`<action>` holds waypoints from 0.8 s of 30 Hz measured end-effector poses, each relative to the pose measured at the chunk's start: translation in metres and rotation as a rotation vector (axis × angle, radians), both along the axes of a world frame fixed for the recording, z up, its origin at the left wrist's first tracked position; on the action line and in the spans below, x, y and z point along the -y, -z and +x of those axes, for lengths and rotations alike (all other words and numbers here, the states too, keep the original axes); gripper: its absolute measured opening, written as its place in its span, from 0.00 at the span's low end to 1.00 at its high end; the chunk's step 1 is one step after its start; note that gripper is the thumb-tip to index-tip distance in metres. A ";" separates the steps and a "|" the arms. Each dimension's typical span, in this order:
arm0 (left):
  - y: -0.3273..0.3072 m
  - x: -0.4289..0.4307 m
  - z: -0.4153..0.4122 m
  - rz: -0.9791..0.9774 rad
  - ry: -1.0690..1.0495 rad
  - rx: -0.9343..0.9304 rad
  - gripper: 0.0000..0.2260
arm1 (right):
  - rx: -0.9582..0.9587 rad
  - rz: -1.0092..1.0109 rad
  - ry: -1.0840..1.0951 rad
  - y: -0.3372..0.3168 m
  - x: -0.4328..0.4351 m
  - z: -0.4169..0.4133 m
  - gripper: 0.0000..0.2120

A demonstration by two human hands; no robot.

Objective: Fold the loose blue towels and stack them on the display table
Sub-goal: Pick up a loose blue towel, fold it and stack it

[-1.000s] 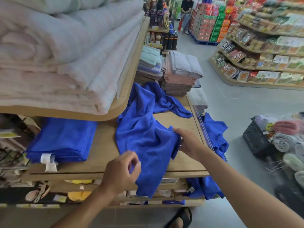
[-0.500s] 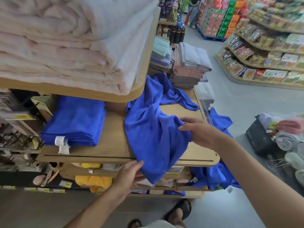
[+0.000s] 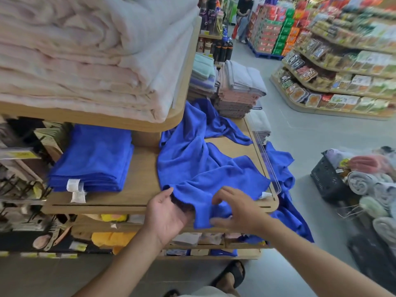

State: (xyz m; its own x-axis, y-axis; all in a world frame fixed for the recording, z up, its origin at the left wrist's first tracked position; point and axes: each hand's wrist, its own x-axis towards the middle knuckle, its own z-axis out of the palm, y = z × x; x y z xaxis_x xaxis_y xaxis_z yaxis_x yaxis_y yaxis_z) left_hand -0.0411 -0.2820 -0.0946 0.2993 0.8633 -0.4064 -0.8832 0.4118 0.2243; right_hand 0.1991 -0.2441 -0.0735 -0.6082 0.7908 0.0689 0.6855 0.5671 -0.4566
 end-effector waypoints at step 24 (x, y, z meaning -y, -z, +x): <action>-0.024 -0.092 -0.043 0.335 0.273 -1.935 0.12 | -0.302 -0.052 0.580 0.051 -0.047 -0.002 0.22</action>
State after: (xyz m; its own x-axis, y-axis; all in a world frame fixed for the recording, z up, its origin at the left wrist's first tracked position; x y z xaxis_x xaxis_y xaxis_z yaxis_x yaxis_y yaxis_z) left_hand -0.0841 -0.1904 -0.0711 -0.1499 0.9766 -0.1540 0.6586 0.2148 0.7212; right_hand 0.1974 -0.1969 -0.1241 -0.0417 0.9916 0.1222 0.7109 0.1154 -0.6938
